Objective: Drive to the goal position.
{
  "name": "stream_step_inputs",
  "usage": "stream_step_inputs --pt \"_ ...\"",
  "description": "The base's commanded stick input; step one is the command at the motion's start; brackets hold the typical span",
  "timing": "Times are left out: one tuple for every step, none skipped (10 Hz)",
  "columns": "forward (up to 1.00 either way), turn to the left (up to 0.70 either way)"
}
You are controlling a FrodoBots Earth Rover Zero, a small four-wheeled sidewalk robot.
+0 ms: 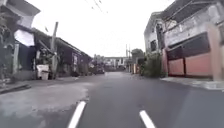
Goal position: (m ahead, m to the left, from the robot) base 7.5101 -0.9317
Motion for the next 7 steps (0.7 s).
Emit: stream_step_inputs --pt "0.7 -0.34" --pt "0.7 -0.07" --pt "0.7 0.0" --pt "0.7 0.0" --pt "0.7 0.0" --pt "0.7 0.0" --pt "0.7 0.0"
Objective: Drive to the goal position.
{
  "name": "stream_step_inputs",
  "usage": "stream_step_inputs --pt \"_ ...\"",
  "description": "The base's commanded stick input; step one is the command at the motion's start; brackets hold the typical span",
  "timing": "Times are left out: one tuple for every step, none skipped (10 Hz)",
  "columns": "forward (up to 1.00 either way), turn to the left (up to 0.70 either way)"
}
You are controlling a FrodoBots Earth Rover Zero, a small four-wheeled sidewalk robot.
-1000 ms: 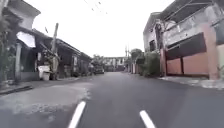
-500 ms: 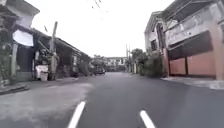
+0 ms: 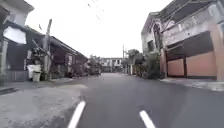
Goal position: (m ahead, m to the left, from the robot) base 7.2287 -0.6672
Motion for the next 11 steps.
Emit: stream_step_inputs --pt "0.7 0.0" --pt "0.7 0.0" --pt "0.7 0.0" --pt "0.7 0.0" --pt "0.7 0.0" --pt "0.7 0.0" --pt "0.7 0.0" --pt "0.7 0.0" --pt "0.7 0.0" --pt "0.7 0.0" --pt "0.7 0.0"
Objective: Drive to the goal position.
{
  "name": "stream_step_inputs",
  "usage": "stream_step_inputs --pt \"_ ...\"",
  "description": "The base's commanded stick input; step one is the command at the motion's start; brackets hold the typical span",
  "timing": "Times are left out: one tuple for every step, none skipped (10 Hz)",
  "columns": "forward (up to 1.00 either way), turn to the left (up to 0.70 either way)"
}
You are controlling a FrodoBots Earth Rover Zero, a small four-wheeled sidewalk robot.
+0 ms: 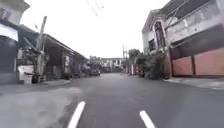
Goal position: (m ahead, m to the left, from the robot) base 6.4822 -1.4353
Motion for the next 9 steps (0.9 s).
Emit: stream_step_inputs --pt "0.7 0.0" --pt "0.7 0.0" --pt "0.7 0.0" --pt "0.7 0.0" --pt "0.7 0.0" --pt "0.7 0.0" --pt "0.7 0.0" --pt "0.7 0.0" --pt "0.7 0.0"
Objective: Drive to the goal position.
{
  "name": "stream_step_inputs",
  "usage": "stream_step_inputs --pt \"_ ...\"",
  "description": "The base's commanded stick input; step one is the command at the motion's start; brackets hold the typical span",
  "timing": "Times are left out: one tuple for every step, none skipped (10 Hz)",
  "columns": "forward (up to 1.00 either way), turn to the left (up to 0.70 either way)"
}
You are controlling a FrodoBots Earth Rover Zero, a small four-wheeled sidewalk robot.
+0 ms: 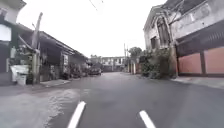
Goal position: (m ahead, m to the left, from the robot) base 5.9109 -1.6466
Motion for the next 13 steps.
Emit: stream_step_inputs --pt "0.7 0.0" --pt "0.7 0.0" --pt "0.7 0.0" --pt "0.7 0.0" --pt "0.7 0.0" --pt "0.7 0.0" --pt "0.7 0.0" --pt "0.7 0.0" --pt "0.7 0.0" --pt "0.7 0.0" --pt "0.7 0.0" --pt "0.7 0.0" --pt "0.7 0.0"
